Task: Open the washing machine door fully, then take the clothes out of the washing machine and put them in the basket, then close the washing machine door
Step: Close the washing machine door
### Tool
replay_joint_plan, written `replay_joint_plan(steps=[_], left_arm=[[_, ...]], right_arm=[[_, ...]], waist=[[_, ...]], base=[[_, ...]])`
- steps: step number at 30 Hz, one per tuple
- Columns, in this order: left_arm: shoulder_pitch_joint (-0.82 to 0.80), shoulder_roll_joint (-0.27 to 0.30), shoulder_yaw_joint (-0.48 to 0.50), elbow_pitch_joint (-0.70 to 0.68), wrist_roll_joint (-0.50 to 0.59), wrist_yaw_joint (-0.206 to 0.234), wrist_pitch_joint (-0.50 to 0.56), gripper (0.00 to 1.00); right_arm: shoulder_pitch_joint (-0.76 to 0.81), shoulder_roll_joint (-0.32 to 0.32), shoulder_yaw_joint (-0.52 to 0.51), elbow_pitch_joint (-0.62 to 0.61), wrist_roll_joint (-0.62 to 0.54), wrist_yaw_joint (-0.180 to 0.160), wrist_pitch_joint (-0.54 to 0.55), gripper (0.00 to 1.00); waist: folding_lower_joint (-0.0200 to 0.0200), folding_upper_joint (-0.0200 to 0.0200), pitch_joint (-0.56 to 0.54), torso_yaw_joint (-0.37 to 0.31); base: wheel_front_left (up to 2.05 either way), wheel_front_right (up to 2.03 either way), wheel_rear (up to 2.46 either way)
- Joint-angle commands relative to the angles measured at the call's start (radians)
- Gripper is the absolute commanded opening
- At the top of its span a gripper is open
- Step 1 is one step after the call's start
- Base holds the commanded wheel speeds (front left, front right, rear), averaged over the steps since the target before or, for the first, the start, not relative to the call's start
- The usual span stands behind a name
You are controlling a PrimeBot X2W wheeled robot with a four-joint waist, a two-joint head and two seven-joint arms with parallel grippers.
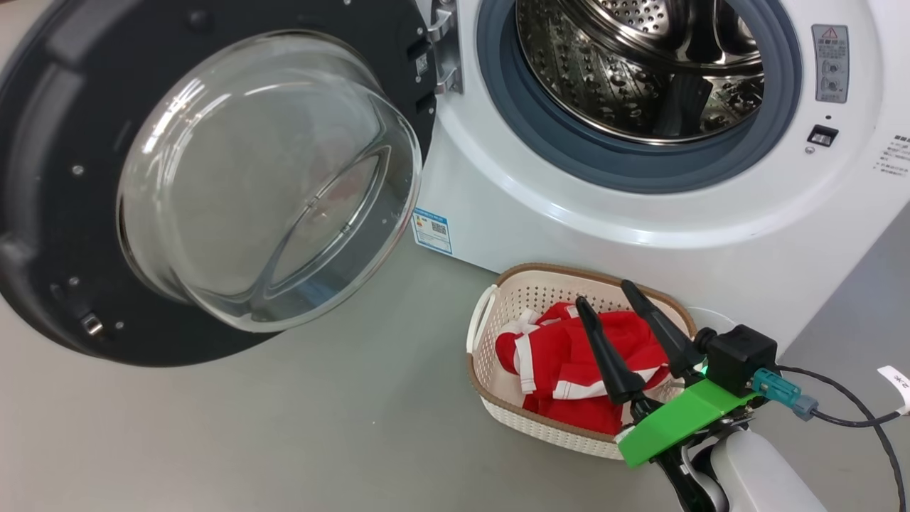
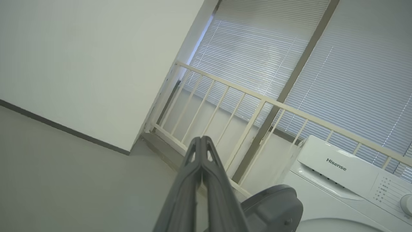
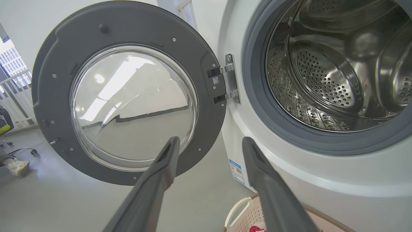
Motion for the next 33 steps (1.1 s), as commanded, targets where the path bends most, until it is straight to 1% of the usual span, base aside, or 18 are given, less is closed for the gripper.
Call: replay_joint_plan(steps=[1,4,5,9,14,20,21,26,33], left_arm=[[-0.068,0.076,0.047,0.033,-0.033,-0.014,0.024,0.00],[-0.140,0.083,0.073,0.163,-0.103,-0.018,0.064,0.00],[-0.140,0.083,0.073,0.163,-0.103,-0.018,0.064,0.00],[-0.215,0.096,0.096,0.326,-0.164,-0.016,0.114,0.00],[-0.277,0.122,0.109,0.490,-0.199,-0.022,0.155,0.00],[-0.330,0.137,0.120,0.638,-0.230,-0.031,0.189,0.00],[-0.342,0.137,0.115,0.672,-0.236,-0.035,0.211,0.00],[-0.356,0.135,0.089,0.720,-0.237,-0.047,0.260,0.00],[-0.372,0.117,0.073,0.775,-0.255,-0.051,0.328,0.00]], right_arm=[[-0.006,0.003,0.019,-0.028,0.005,0.002,-0.005,1.00],[-0.013,0.000,0.022,-0.027,-0.001,0.002,-0.005,1.00],[-0.013,0.000,0.022,-0.027,-0.001,0.002,-0.005,1.00],[-0.026,-0.002,0.030,-0.023,-0.006,0.002,-0.005,1.00],[-0.041,-0.003,0.032,-0.020,-0.011,0.002,-0.005,1.00],[-0.050,-0.003,0.031,-0.021,-0.016,0.002,-0.005,1.00],[-0.053,-0.002,0.031,-0.021,-0.017,0.002,-0.005,1.00],[-0.058,0.002,0.029,-0.021,-0.020,0.002,-0.005,1.00],[-0.061,0.008,0.023,-0.020,-0.023,0.002,-0.005,1.00]], waist=[[0.0000,-0.0001,0.012,-0.010],[0.0000,-0.0001,0.030,-0.025],[0.0000,-0.0001,0.030,-0.025],[0.0000,-0.0001,0.050,-0.050],[0.0000,-0.0001,0.069,-0.080],[0.0000,-0.0001,0.088,-0.103],[0.0000,-0.0001,0.093,-0.109],[0.0000,-0.0001,0.097,-0.119],[0.0000,-0.0001,0.095,-0.125]], base=[[0.00,0.00,0.00],[0.00,0.00,0.00],[0.00,0.00,0.00],[0.00,0.00,0.00],[0.00,0.00,0.00],[0.00,0.00,0.00],[0.00,0.00,0.00],[0.00,0.00,0.00],[0.00,0.00,0.00]])
